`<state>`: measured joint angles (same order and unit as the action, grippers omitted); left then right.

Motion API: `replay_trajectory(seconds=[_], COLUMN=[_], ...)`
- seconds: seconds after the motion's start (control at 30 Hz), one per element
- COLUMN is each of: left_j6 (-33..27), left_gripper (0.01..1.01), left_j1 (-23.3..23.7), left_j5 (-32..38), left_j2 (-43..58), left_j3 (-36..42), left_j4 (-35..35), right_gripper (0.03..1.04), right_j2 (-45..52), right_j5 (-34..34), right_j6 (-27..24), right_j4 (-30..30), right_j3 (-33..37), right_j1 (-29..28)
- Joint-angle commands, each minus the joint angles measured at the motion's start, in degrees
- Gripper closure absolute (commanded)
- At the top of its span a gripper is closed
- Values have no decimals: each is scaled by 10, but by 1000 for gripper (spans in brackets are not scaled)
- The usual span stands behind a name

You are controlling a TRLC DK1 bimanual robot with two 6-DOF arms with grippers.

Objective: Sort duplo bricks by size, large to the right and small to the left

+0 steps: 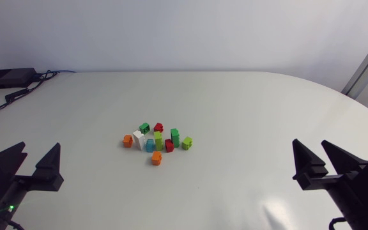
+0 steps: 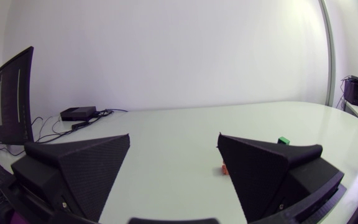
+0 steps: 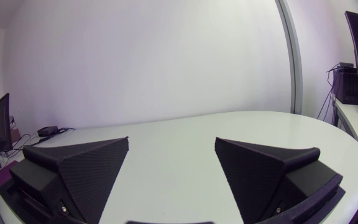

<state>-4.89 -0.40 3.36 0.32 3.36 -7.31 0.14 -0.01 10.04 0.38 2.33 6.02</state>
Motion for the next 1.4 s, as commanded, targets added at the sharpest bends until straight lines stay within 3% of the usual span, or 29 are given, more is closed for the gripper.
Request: replay_trajectory(seconds=[0.0,0.23,0.43,0.63,0.73,0.87,1.0,1.13,1.27,1.37], left_j6=[5,4,-29,-33,-37,-32,-30,-17,-14,-17], left_gripper=[44,46,62,75,75,74,69,67,54,54], left_j1=[-9,-21,-10,-10,-15,-16,-15,-28,-35,-38], left_j5=[0,0,2,2,2,2,2,2,3,3], left_j2=[-11,-10,-8,-3,18,142,259,363,495,533], left_j3=[-4,-2,-1,0,19,89,184,293,411,443], left_j4=[-22,-34,-35,-34,-33,-13,-17,-88,-211,-246], right_gripper=[62,62,62,72,70,70,70,69,70,70], right_j2=[-5,-5,-5,20,126,325,420,512,611,683], right_j5=[-4,-4,-3,5,8,9,8,7,17,43], right_j6=[18,-12,-10,3,1,-6,-13,-12,-13,-6], right_j4=[-6,-12,-11,-15,-39,-57,-79,-162,-236,-267], right_j3=[-24,-23,-23,-10,50,158,254,363,454,504], right_j1=[3,3,66,22,22,22,22,60,116,160])
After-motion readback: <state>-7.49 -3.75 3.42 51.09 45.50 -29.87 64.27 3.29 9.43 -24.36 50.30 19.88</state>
